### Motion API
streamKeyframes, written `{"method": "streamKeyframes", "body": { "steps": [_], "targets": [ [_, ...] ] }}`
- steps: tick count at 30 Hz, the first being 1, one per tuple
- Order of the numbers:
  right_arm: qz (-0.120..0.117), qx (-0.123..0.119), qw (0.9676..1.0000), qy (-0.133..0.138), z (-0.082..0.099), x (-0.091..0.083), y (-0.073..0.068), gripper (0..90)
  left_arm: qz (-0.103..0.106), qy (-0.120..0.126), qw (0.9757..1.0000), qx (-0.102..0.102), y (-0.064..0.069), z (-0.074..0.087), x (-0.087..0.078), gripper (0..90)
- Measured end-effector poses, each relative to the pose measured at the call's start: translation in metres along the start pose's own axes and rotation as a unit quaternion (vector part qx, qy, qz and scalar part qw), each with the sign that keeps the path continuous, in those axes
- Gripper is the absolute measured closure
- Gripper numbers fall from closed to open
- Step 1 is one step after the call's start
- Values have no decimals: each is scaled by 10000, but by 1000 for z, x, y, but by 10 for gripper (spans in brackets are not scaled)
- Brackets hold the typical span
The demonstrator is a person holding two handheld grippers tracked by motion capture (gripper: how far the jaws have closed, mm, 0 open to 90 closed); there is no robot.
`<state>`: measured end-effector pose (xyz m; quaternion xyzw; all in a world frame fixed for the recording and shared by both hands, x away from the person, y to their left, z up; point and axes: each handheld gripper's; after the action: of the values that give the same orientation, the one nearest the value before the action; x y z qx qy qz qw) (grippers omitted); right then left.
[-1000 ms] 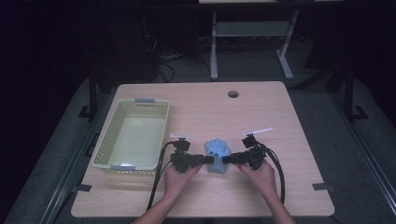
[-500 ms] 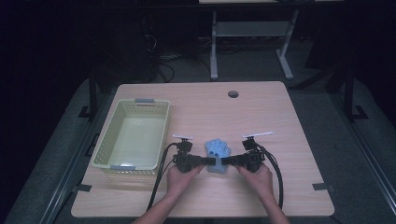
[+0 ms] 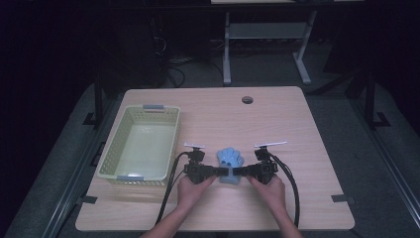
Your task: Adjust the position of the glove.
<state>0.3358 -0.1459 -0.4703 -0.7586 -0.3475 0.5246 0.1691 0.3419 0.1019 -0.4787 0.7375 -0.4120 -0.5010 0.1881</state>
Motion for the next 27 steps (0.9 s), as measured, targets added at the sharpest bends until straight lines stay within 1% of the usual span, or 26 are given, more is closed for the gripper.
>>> {"method": "streamKeyframes", "body": {
  "steps": [1, 3, 4, 7, 11, 15, 21, 24, 27],
  "targets": [
    [-13, 69, 10000, -18, 0, 0, -1, 601, 25, -22, 10000, -8, -1, 0, 0, 576],
    [-49, 59, 10000, 45, 1, 2, 1, 626, 60, -44, 10000, 7, -1, 0, 1, 593],
    [-136, 112, 9998, 87, 2, 3, 2, 644, 68, -45, 10000, 2, -1, 0, 2, 602],
    [-189, 133, 9996, 164, 4, 5, 4, 695, 86, -67, 9999, -20, -1, 0, 3, 614],
    [-325, 203, 9990, 225, 5, 7, 7, 722, 172, -95, 9997, -114, -4, -2, 4, 642],
    [-395, 280, 9986, 224, 4, 9, 8, 742, 192, -100, 9997, -115, -4, -3, 5, 659],
    [-469, 227, 9983, 250, 4, 9, 10, 769, 330, -72, 9993, -140, -7, -3, 5, 686],
    [-471, 216, 9983, 255, 4, 7, 9, 777, 326, -46, 9994, -72, -6, -3, 5, 694],
    [-451, 188, 9984, 278, 4, 6, 8, 781, 378, -69, 9992, -94, -7, -4, 5, 694]
  ]
}}
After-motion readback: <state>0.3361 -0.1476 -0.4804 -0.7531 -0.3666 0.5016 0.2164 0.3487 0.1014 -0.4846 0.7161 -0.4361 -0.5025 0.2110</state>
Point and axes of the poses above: each handheld gripper's, and its own axes: x roughly forward along the jaws, z roughly out of its underside, y roughly to its right, and after that the axes turned 3 degrees about -y, right-handed
